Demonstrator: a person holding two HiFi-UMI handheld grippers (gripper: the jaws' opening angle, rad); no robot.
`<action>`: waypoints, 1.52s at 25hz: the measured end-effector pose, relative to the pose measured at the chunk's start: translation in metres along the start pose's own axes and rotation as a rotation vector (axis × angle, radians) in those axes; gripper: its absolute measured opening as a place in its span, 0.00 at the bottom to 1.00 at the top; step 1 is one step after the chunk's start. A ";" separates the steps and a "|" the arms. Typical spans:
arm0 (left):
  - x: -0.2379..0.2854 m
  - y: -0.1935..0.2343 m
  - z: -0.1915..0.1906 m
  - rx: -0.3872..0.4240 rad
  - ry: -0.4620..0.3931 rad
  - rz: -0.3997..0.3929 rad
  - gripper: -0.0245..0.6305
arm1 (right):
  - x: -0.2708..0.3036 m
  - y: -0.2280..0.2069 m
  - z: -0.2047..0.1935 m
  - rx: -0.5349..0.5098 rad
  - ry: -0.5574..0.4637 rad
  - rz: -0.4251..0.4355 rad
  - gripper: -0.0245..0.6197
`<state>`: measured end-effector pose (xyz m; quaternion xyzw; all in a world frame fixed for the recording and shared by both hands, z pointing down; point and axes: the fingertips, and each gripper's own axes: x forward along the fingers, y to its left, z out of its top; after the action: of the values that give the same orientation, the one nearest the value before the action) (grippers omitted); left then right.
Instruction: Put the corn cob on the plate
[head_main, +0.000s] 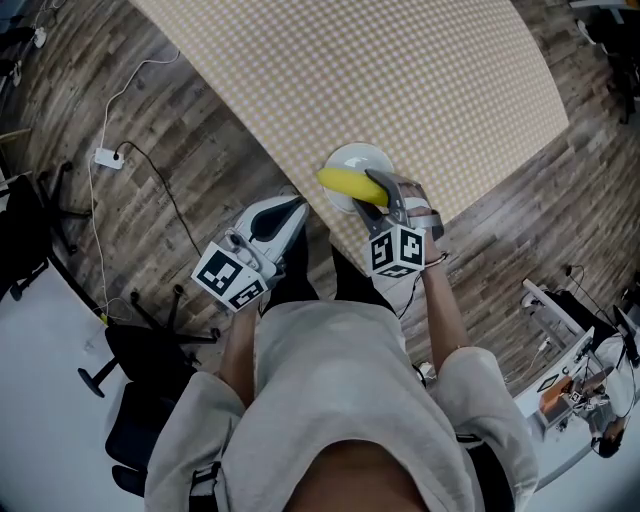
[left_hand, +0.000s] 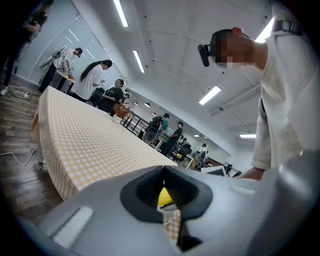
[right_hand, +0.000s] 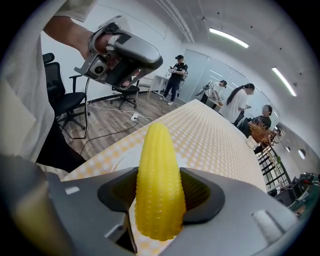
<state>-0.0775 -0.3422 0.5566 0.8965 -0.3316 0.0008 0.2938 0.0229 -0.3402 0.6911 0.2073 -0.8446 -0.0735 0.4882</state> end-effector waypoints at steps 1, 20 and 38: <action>0.000 0.001 0.001 0.000 -0.001 0.002 0.05 | 0.002 -0.001 0.000 0.008 -0.002 0.006 0.43; 0.000 0.010 0.002 -0.008 -0.001 0.012 0.05 | 0.027 0.003 -0.012 0.120 -0.018 0.179 0.43; -0.007 -0.001 0.013 0.020 -0.032 0.021 0.05 | 0.019 0.001 -0.003 0.126 -0.015 0.211 0.53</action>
<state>-0.0846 -0.3445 0.5441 0.8957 -0.3456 -0.0075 0.2796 0.0168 -0.3469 0.7085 0.1471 -0.8682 0.0298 0.4729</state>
